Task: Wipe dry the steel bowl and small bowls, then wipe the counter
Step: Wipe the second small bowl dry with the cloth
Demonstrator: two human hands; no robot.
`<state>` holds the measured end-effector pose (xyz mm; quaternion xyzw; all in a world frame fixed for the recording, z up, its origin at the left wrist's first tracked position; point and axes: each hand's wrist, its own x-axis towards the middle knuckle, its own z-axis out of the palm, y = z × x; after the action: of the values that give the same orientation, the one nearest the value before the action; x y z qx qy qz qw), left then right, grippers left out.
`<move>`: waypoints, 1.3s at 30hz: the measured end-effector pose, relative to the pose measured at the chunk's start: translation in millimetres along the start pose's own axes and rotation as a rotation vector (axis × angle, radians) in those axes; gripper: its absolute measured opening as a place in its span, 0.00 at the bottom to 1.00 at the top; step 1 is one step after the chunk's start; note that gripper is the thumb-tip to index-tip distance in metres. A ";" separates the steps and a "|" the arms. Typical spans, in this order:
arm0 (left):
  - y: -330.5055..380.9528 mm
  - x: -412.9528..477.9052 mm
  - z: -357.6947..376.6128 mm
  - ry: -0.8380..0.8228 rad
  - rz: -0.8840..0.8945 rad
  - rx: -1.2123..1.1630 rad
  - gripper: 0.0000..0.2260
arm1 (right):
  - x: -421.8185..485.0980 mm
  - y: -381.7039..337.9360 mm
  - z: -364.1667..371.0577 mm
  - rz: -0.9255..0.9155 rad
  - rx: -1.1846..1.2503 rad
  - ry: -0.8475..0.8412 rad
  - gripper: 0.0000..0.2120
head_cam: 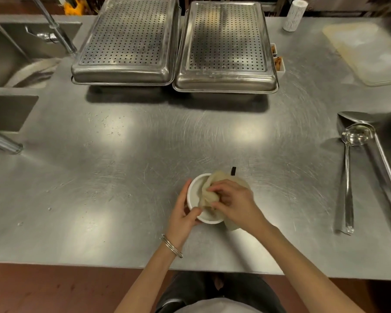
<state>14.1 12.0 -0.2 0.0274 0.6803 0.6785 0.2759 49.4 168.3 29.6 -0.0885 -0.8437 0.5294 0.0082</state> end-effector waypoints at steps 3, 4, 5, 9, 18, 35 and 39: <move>-3.6 -1.3 3.1 -0.003 -0.004 0.017 0.29 | 6.8 21.5 13.0 -0.102 -0.314 -0.108 0.12; -4.9 -1.6 3.0 -0.002 -0.016 0.015 0.29 | 7.5 22.6 13.7 -0.122 -0.401 -0.133 0.12; -5.6 -2.0 2.5 -0.007 -0.023 0.015 0.29 | 7.8 21.7 13.6 -0.175 -0.494 -0.121 0.11; -1.4 3.1 -1.4 -0.046 -0.046 0.011 0.29 | 5.5 31.1 10.5 -0.385 -0.734 0.096 0.13; 1.2 4.1 -8.3 -0.035 -0.042 0.050 0.29 | 8.9 33.0 0.5 -0.298 -0.358 0.229 0.09; -6.6 -5.0 17.9 -0.002 0.130 0.058 0.32 | 8.8 32.8 13.9 0.232 -0.180 0.229 0.26; -4.9 2.3 9.4 0.001 0.155 0.095 0.24 | 4.2 29.8 11.4 0.306 -0.092 0.139 0.39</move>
<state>17.7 21.0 -4.9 0.0927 0.7076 0.6649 0.2204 48.2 171.5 -2.4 -0.2524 -0.8411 0.4781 -0.0181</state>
